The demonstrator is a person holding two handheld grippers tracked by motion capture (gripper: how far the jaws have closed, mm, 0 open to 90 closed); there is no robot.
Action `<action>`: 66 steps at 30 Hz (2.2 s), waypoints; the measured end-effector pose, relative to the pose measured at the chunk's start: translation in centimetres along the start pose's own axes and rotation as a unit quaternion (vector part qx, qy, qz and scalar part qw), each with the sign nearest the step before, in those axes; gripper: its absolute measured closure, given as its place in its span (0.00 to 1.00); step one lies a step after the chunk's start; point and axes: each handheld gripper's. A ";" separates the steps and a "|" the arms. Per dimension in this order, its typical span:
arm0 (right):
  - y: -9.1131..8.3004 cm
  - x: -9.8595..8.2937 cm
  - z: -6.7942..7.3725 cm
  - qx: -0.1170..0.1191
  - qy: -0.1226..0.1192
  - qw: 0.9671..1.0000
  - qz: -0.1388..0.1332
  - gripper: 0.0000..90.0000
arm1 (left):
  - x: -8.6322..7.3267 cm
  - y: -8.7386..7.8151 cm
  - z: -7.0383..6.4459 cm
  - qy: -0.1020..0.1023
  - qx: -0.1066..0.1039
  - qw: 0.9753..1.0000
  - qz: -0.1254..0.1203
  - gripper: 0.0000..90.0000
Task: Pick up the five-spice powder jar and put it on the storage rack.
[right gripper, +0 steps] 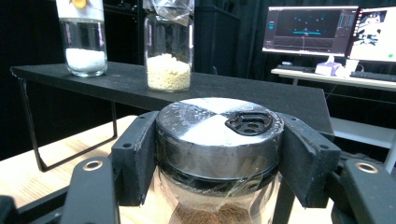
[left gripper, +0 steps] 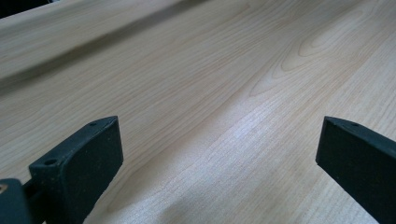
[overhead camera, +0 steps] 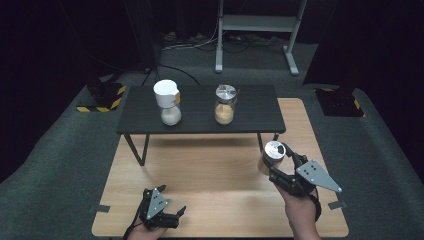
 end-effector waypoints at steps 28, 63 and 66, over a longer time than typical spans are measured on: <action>2.5 3.0 1.0 0.022 0.002 1.000 -0.009 0.38 | 0.0 0.0 0.1 -0.001 -0.005 1.000 -0.001 0.01; 4.9 7.0 0.6 0.022 -0.005 0.999 -0.026 0.38 | 0.0 -0.1 0.2 -0.004 -0.007 1.000 -0.002 0.01; 5.1 7.6 0.6 0.021 -0.008 0.999 -0.029 0.38 | 0.0 -0.1 0.2 -0.004 -0.007 1.000 -0.002 0.01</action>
Point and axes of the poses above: each handheld gripper's, and its own axes: y roughly forward along the jaws, x roughly out of its top, z roughly to its left, and after that the axes turned 4 degrees about -x, right-handed
